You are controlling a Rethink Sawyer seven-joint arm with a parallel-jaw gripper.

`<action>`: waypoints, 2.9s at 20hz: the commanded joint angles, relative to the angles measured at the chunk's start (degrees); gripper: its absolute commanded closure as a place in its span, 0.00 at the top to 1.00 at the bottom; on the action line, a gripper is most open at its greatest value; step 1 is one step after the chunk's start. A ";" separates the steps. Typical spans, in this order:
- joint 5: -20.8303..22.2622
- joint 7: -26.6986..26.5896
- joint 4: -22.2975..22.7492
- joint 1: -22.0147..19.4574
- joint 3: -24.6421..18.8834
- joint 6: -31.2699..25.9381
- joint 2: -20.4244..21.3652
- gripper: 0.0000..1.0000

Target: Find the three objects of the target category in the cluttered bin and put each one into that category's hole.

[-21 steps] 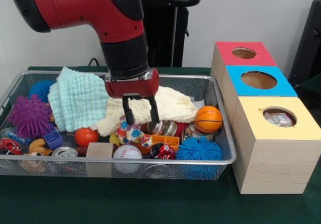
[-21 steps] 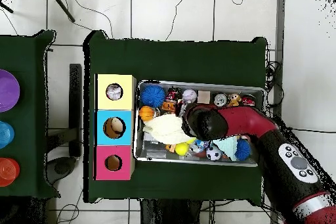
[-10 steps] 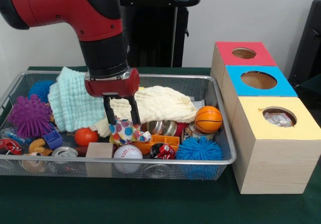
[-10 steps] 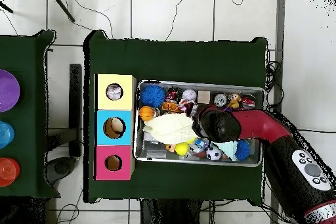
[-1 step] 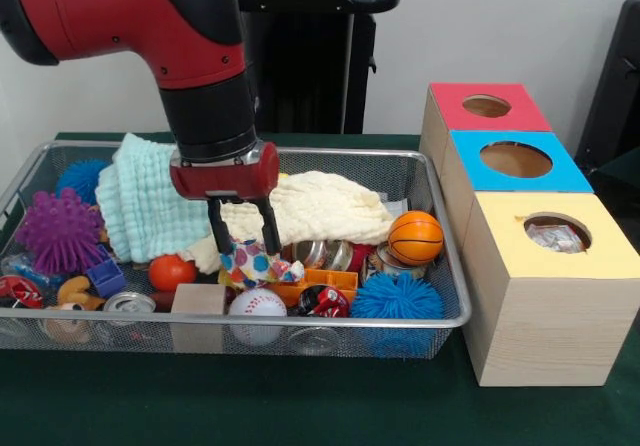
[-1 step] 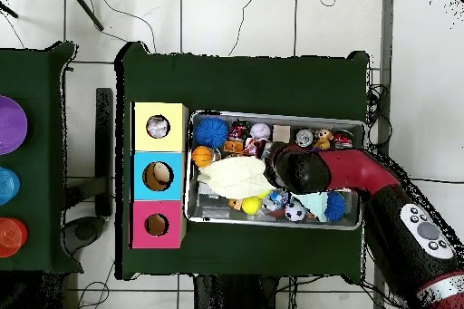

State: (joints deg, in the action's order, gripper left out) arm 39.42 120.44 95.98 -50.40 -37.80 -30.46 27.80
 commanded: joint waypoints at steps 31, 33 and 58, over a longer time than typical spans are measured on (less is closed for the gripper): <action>2.86 -3.42 -6.57 8.78 2.65 -2.77 -4.61 0.00; 1.69 -1.68 -5.11 9.59 3.12 -3.79 -2.34 0.00; -16.34 5.27 1.14 16.89 6.85 -15.20 10.35 0.00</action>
State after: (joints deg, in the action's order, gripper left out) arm 26.23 120.44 91.63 -34.71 -35.15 -40.73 37.12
